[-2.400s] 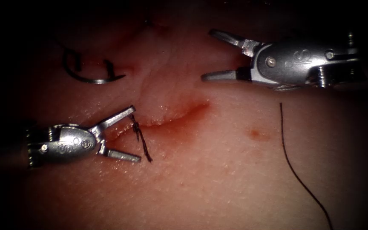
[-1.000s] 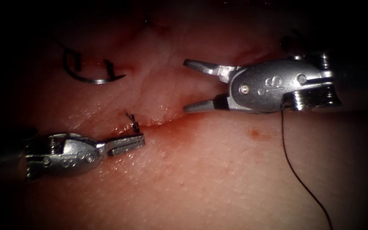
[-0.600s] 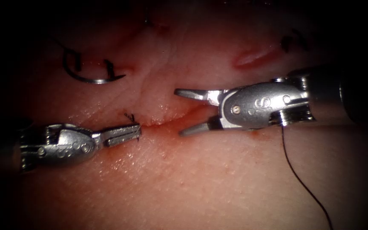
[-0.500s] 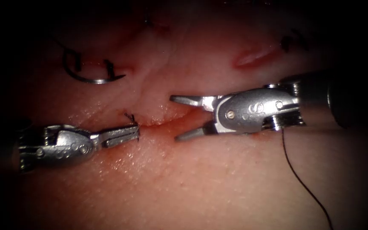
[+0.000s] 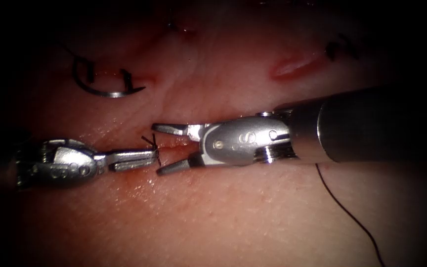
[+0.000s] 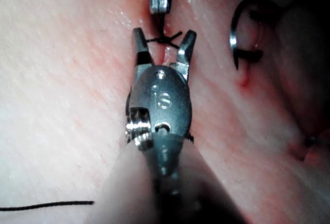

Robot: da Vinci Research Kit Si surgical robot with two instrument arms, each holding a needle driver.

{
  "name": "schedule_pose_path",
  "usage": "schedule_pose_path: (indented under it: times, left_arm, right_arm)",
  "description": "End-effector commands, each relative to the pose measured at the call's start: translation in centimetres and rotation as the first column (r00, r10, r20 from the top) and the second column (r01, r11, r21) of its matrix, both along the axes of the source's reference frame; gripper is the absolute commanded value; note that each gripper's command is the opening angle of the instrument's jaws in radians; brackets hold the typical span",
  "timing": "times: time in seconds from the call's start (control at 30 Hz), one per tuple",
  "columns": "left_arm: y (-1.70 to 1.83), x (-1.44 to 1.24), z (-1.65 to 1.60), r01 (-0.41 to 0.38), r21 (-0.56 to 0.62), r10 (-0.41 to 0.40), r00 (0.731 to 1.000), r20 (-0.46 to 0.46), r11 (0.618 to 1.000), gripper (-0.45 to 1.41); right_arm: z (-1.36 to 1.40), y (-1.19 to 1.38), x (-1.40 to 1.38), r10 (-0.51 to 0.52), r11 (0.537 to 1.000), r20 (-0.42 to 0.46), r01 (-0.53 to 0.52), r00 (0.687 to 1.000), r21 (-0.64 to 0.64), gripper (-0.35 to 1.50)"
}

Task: Wound Closure

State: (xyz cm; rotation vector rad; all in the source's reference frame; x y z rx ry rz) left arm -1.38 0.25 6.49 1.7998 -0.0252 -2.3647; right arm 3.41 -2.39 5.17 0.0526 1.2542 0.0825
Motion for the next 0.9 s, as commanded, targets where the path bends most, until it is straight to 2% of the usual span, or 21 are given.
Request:
schedule_pose_path:
  times: [0.03,0.4,0.6,0.9]
  left_arm:
    - [0.02,-0.05,0.06,-0.007,-0.003,0.007,1.000,0.008,1.000,-0.45]
    - [-0.02,-0.04,0.11,-0.080,-0.063,0.086,0.993,0.082,0.995,-0.45]
    - [-0.03,-0.02,0.11,-0.078,-0.081,0.084,0.994,0.069,0.994,-0.45]
    - [-0.03,-0.02,0.11,-0.065,-0.085,0.070,0.996,0.052,0.994,-0.45]
  right_arm:
    - [0.02,0.02,0.15,0.000,1.000,-0.005,0.000,1.000,-0.003,1.11]
    - [0.02,-0.04,0.38,0.001,1.000,-0.034,-0.001,0.999,-0.013,1.11]
    - [0.01,-0.07,0.51,0.009,1.000,-0.069,-0.011,0.998,-0.025,1.11]
    - [-0.04,-0.04,0.56,0.031,0.997,-0.111,-0.038,0.993,-0.061,1.13]
